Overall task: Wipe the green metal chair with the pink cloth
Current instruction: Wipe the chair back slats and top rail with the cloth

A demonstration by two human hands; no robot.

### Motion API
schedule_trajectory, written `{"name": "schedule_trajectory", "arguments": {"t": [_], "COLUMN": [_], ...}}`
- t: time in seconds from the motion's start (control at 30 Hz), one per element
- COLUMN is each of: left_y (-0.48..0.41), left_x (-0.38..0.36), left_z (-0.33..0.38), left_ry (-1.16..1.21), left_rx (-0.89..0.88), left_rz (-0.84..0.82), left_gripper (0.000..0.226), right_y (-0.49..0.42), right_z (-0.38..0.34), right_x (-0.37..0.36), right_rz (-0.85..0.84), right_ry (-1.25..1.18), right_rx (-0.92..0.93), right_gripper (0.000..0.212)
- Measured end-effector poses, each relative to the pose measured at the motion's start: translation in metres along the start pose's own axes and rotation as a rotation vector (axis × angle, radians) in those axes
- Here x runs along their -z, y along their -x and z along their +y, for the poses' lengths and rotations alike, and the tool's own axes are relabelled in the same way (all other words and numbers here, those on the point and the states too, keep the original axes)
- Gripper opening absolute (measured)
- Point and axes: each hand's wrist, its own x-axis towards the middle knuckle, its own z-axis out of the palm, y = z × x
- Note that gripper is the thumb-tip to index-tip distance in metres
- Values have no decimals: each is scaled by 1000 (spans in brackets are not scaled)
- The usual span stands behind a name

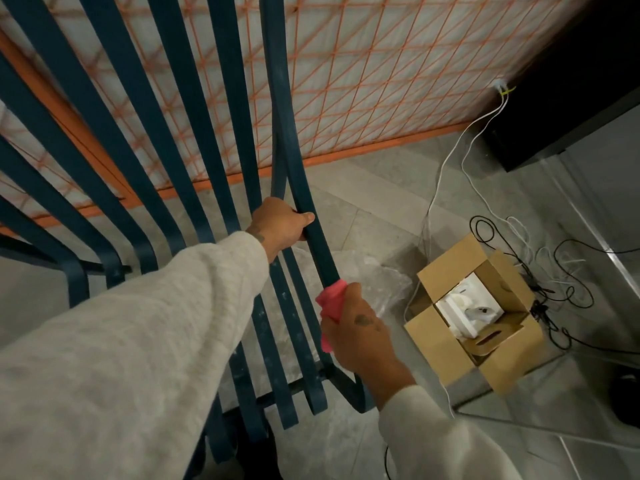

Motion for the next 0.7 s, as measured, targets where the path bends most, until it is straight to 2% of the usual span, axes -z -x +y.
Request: {"name": "schedule_trajectory", "arguments": {"t": [0.17, 0.3, 0.47, 0.6, 0.7], "left_y": [0, 1, 3, 2, 0], "left_x": [1, -2, -1, 1, 1], "left_z": [-1, 1, 4, 2, 0], "left_ry": [-23, -56, -44, 10, 8], "left_rx": [-5, -17, -34, -11, 4], "left_rz": [0, 18, 14, -26, -30], "left_gripper": [33, 31, 28, 26, 29], "right_y": [-21, -53, -25, 8, -9], "right_z": [-21, -59, -23, 10, -8], "right_x": [1, 4, 0, -3, 1], "right_rz": [9, 106, 77, 21, 7], "right_ry": [153, 61, -10, 81, 161], "right_rx": [-72, -32, 52, 7, -54], "right_gripper": [66, 39, 33, 49, 62]}}
